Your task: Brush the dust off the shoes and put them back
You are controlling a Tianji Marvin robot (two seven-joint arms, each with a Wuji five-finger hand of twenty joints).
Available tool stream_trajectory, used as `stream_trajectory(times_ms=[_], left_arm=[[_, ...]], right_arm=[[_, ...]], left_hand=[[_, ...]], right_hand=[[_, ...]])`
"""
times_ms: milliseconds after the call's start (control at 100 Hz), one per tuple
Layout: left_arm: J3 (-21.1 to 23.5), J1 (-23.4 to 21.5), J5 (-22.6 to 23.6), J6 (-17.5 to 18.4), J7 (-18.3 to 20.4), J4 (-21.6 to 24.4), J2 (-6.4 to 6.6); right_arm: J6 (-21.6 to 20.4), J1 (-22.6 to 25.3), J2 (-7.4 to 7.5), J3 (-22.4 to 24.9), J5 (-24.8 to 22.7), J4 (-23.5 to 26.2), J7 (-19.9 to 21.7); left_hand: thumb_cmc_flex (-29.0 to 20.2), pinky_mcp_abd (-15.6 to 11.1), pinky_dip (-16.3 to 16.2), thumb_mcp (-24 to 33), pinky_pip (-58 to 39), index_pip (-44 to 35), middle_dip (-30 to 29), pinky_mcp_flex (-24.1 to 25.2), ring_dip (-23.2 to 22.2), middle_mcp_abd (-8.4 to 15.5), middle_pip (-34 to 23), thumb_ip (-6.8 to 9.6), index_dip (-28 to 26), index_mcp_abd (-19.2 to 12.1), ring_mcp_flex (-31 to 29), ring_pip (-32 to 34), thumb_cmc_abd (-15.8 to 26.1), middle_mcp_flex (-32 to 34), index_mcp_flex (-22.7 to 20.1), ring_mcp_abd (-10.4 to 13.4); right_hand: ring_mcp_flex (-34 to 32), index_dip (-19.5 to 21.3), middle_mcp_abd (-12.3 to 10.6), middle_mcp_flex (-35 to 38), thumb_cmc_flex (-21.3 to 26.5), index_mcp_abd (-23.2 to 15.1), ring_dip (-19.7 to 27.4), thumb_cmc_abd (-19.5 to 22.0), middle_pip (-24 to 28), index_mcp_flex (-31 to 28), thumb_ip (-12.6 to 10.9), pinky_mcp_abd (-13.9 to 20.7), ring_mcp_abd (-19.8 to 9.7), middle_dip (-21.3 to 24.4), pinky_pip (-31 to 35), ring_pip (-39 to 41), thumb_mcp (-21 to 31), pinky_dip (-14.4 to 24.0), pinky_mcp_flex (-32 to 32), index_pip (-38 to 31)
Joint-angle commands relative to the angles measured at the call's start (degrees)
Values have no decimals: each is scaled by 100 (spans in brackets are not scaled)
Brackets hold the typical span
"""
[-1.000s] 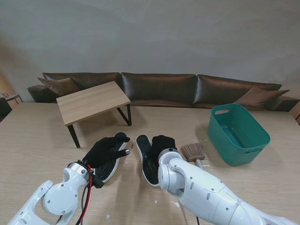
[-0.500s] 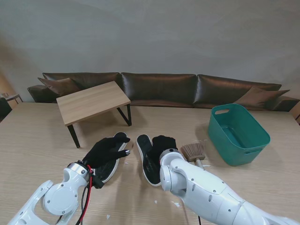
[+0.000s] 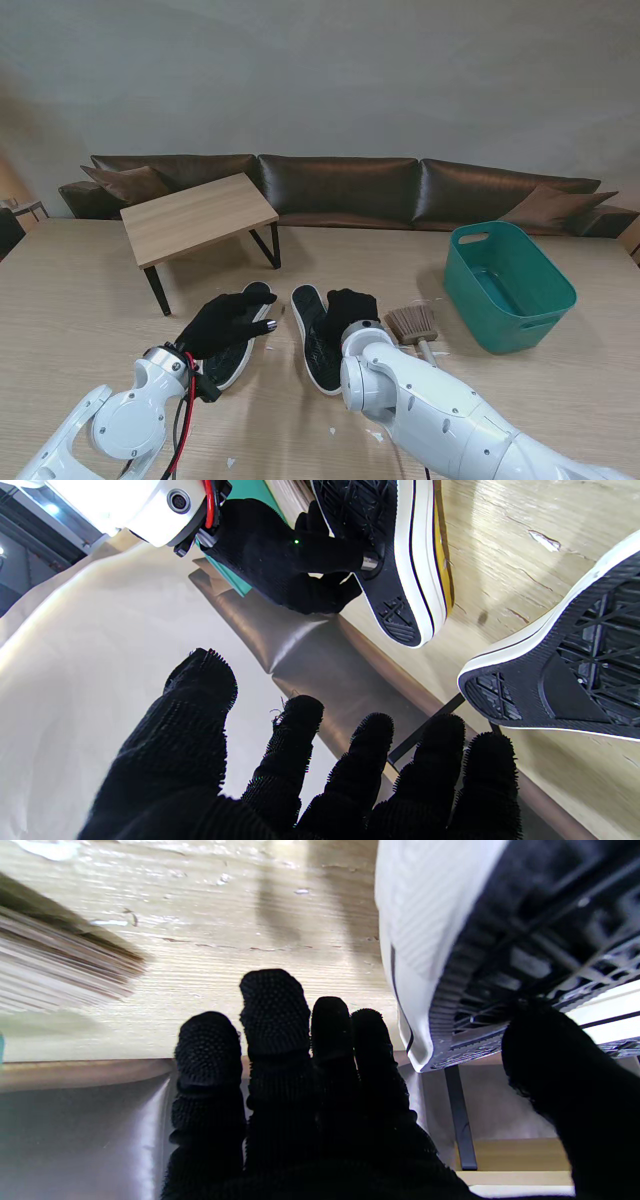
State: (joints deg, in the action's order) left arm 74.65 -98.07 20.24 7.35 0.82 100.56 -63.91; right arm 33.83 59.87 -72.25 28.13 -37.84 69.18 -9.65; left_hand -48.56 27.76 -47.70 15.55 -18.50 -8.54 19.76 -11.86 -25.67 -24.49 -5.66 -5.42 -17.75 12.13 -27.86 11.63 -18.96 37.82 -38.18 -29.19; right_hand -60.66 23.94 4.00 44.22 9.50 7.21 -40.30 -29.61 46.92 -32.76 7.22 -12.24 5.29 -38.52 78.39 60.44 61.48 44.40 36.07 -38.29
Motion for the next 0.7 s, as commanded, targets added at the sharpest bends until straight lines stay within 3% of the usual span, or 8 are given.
stream_trajectory(times_ms=[0, 380, 690], left_arm=[[3, -4, -28, 11, 117, 0, -8], [-15, 27, -53, -8, 147, -27, -5], [-18, 34, -49, -30, 156, -30, -4]], right_arm=[[6, 64, -39, 15, 27, -64, 83], [4, 38, -100, 107, 112, -137, -57], [-60, 68, -61, 196, 88, -14, -61]], left_hand=[[-140, -133, -101, -174, 128, -2, 38, -62, -58, 17, -4, 234, -20, -137, 112, 37, 365, 96, -106, 5], [-162, -135, -101, -234, 120, 0, 57, -82, -62, -3, -21, 240, -16, -132, 96, 53, 403, 138, -104, -6], [-184, -132, -102, -277, 119, 2, 75, -84, -61, -7, -22, 246, -14, -142, 96, 58, 410, 142, -99, -8]], right_hand=[[37, -56, 95, -163, 34, 152, 24, 265, -28, 234, -129, -70, 74, 116, 4, -7, -161, -7, -690, -95], [-40, -144, 111, -148, -103, 172, 32, 540, 13, 381, -148, -77, 74, 191, 23, 34, -297, -44, -652, -196], [-53, -196, 108, -191, -105, 147, 32, 506, 6, 446, -144, -83, 65, 220, 25, 51, -401, -62, -649, -220]])
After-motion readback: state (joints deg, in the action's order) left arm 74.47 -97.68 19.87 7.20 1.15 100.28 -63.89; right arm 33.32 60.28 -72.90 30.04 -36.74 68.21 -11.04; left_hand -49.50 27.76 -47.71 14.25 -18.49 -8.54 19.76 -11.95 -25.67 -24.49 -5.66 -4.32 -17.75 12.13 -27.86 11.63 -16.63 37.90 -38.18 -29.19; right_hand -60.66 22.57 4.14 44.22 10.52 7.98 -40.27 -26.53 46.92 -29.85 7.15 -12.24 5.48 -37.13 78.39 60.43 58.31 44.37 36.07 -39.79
